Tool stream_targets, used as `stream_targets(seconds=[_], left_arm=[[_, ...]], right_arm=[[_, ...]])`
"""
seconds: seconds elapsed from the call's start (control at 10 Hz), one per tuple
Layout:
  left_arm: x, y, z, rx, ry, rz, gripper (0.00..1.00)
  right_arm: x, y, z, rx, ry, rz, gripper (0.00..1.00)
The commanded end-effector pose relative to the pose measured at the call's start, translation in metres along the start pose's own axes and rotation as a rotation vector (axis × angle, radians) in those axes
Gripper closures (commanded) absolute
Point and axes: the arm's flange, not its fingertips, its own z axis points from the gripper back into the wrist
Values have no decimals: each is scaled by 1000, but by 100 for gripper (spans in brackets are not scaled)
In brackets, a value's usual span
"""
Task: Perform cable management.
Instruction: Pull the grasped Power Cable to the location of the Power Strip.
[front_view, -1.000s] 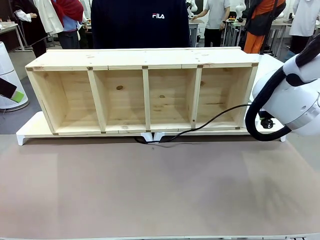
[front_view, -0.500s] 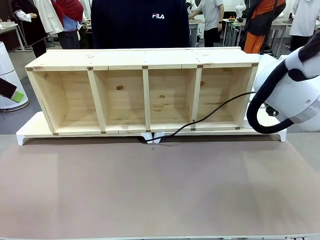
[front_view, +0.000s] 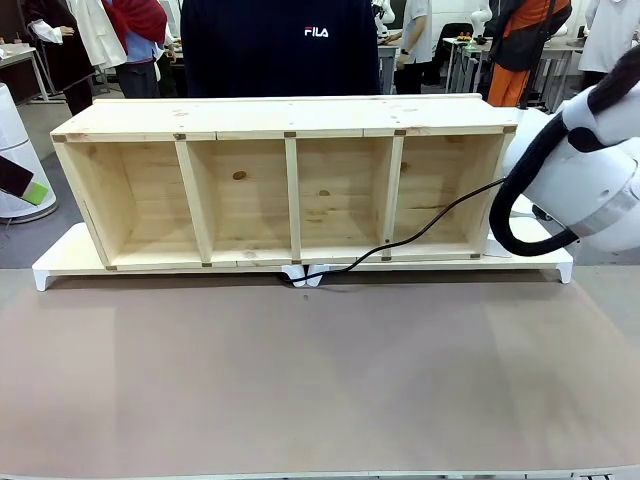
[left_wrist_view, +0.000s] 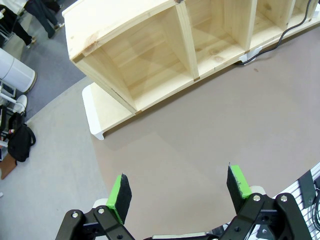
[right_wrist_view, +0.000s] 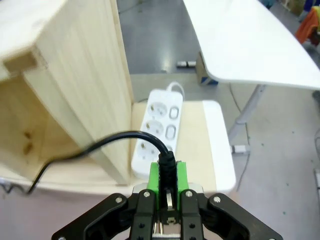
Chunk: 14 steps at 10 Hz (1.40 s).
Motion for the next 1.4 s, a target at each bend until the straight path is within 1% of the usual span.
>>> stream_targets(seconds=[0.0,0.2,0.6,1.0,1.3], left_arm=[[0,0,0,-5,-1,4,0],[0,0,0,-5,-1,4,0],[0,0,0,-5,-1,4,0],[0,0,0,-5,-1,4,0],[0,0,0,-5,-1,4,0]], right_arm=[[17,1,-33,45,-84,-14,84],[35,6,-58,61,-68,-23,84],[44,-3,-90,65,-33,-29,84],[43,-9,-98,59,-17,-35,84],[38,-26,-99,31,-8,-51,84]])
